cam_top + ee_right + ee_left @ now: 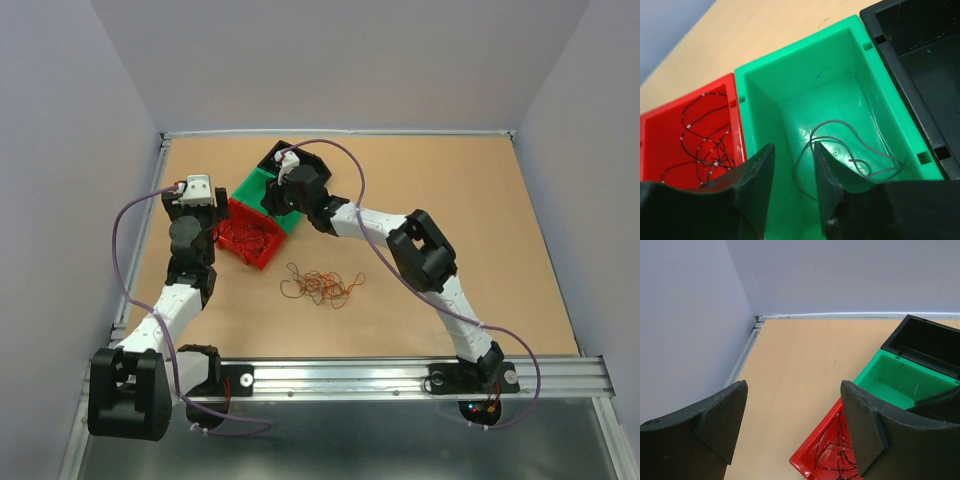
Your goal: Untangle the cables
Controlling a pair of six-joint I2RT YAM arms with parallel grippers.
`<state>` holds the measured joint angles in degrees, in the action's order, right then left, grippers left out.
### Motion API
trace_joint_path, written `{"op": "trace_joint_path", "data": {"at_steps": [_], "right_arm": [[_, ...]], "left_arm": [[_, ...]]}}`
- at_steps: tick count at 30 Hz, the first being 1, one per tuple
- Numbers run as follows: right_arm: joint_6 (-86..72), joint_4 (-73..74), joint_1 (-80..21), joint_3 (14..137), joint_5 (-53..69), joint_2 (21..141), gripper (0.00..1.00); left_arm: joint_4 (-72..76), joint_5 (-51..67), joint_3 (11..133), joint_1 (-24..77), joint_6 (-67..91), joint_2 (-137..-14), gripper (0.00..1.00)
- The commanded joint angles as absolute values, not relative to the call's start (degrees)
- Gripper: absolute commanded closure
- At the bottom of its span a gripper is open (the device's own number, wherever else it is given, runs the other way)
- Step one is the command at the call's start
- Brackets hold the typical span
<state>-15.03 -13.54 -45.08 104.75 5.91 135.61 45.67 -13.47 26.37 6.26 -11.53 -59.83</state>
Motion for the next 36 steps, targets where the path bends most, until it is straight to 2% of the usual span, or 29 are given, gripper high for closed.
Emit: {"op": "trace_joint_path", "data": {"at_steps": [1,5,9,12,16,19,20,23,24,27,29,32,36], "right_arm": [[-13.8,-12.7,-45.5,108.5,5.7,133.0,0.53],[-13.1,-11.7,-45.6,108.6,7.2,129.4,0.44],[-13.4,-10.3,-45.5,106.9,7.2,124.7,0.24],[-14.5,-10.3,-45.6,103.1,5.4,118.9,0.20],[-16.9,-10.0,-45.6,92.8,0.8,110.1,0.20],[-19.7,-8.9,-45.5,83.3,-2.0,101.8,0.17],[-20.3,-8.2,-45.5,78.7,-2.0,100.0,0.15],[-23.0,-3.6,-45.6,70.5,1.7,94.2,0.01],[-22.9,-3.6,-45.7,70.5,3.7,92.8,0.01],[-20.9,-2.8,-47.2,59.3,6.8,88.3,0.04],[-19.3,-2.7,-48.1,56.2,6.9,87.8,0.07],[-18.8,-2.5,-50.4,54.6,4.3,89.6,0.21],[-16.4,-0.2,-55.1,58.0,-2.6,93.0,0.35]], "left_arm": [[49.7,-12.4,28.7,6.0,-12.1,-58.7,0.14],[47.6,-6.3,28.5,6.0,-14.4,-57.4,0.14],[45.9,-0.3,27.8,6.0,-16.1,-54.2,0.09],[45.0,3.2,27.6,6.1,-16.3,-53.2,0.07],[40.4,10.0,29.7,6.1,-17.0,-54.7,0.07],[38.9,10.5,31.1,6.1,-16.5,-56.5,0.07],[38.7,11.2,31.2,6.1,-16.5,-56.8,0.07],[37.4,17.5,31.8,6.2,-16.9,-57.4,0.07],[35.9,20.3,32.4,6.2,-17.5,-57.7,0.07],[31.7,29.0,34.0,7.2,-19.4,-59.3,0.08],[31.9,28.9,33.6,7.7,-20.0,-59.1,0.07],[31.1,29.2,33.7,7.9,-20.5,-59.4,0.02],[27.3,32.4,36.0,7.9,-21.9,-61.3,0.01]]}}
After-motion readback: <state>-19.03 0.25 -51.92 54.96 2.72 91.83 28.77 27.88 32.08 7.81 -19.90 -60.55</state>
